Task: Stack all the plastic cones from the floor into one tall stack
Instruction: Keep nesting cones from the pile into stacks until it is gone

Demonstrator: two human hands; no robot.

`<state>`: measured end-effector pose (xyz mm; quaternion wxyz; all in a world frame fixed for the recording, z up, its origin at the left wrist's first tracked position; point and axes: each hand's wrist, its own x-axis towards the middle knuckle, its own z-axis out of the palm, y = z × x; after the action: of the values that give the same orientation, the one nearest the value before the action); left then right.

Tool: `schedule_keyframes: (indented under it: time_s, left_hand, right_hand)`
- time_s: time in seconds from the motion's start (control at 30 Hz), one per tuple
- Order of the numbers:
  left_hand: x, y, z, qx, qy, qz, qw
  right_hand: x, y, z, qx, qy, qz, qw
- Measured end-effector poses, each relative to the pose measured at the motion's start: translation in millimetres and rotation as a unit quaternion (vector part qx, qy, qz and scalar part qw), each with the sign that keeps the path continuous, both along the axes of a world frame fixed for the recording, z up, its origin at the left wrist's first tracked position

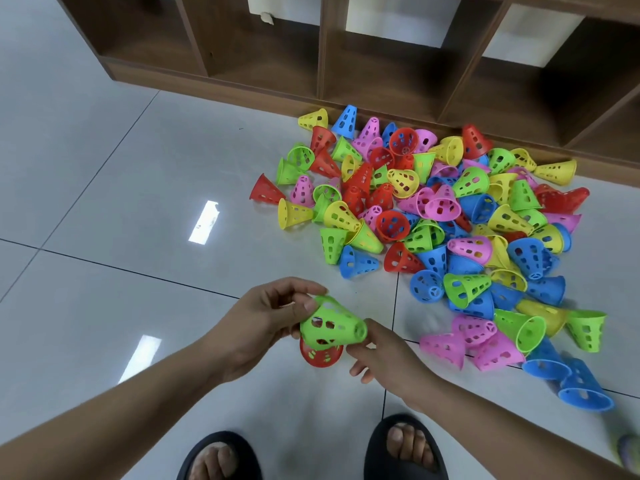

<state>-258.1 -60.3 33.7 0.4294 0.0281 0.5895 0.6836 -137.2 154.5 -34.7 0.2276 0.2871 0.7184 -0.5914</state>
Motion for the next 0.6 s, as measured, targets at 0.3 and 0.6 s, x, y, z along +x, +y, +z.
schedule_keyframes:
  time_s: [0.3, 0.6]
  left_hand:
    - [16.4, -14.9, -38.9, -0.104, 0.078, -0.058, 0.99]
    - [0.7, -29.7, -74.4, -0.229, 0.204, -0.132, 0.943]
  right_hand:
    - [0.0, -4.2, -12.6, -0.094, -0.066, -0.011, 0.993]
    - [-5.2, 4.9, -11.6, -0.074, -0.044, 0.035, 0.996]
